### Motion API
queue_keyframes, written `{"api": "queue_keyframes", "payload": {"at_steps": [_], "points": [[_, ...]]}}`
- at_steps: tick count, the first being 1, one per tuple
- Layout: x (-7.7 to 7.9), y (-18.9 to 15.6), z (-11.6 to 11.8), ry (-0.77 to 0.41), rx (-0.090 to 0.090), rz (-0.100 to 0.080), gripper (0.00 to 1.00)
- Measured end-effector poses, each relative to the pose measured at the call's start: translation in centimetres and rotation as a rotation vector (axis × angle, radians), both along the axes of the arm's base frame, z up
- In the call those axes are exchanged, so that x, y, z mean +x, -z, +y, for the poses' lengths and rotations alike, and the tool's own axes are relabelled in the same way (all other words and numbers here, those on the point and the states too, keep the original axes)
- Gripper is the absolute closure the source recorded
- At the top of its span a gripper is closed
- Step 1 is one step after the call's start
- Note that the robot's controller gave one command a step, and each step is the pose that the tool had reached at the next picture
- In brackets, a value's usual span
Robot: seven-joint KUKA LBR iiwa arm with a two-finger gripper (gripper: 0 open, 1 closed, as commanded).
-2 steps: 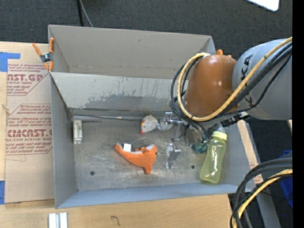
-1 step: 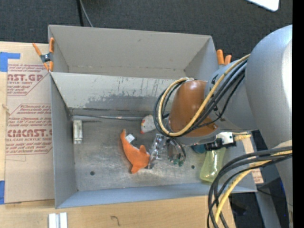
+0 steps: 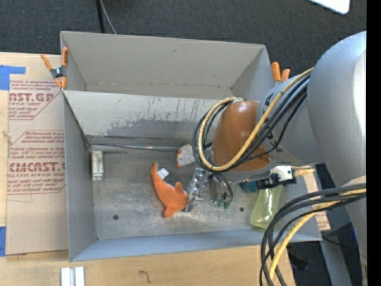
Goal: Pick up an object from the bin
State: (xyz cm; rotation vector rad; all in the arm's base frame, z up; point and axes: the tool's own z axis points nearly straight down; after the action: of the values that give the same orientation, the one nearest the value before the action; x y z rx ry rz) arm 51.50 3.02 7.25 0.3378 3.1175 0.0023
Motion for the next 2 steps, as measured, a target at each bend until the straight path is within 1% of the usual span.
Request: {"api": "queue_keyframes", "payload": {"at_steps": [1, 2], "points": [[-1.4, -4.9, -0.8, -0.011, 0.0, 0.014, 1.0], [0.4, -9.3, -1.0, -0.039, 0.0, 0.007, 1.0]]}}
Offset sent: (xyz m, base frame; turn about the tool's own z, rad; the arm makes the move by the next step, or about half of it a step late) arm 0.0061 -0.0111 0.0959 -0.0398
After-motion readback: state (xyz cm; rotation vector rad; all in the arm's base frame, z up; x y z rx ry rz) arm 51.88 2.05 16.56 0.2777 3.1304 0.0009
